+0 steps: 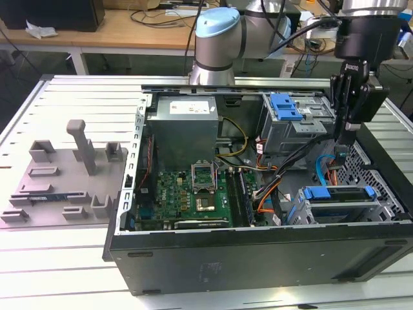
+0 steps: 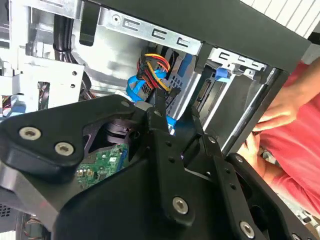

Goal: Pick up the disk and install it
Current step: 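Insert the first disk wire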

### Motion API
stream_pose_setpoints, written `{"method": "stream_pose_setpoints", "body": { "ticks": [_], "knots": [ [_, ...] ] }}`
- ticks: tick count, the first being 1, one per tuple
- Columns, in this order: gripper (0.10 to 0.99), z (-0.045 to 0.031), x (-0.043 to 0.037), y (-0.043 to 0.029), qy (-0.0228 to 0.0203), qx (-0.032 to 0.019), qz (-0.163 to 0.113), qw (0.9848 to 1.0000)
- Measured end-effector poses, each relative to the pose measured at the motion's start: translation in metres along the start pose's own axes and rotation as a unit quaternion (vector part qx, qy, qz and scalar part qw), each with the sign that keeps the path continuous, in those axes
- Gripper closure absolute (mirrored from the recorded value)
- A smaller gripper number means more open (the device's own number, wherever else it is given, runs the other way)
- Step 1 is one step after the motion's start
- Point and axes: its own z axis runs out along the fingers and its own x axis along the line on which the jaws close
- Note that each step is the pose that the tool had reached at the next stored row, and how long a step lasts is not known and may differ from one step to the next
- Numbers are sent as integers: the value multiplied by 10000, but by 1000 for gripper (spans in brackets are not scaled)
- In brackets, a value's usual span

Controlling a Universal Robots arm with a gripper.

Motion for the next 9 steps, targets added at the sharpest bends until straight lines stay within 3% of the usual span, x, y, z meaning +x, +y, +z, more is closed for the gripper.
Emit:
{"method": "stream_pose_setpoints", "body": {
  "ticks": [1,2,9],
  "knots": [
    [737,4,-80,14,274,41,-8,9996],
    [737,34,-147,26,379,59,-10,9993],
    [737,60,-150,26,391,61,-10,9992]
  ]
}}
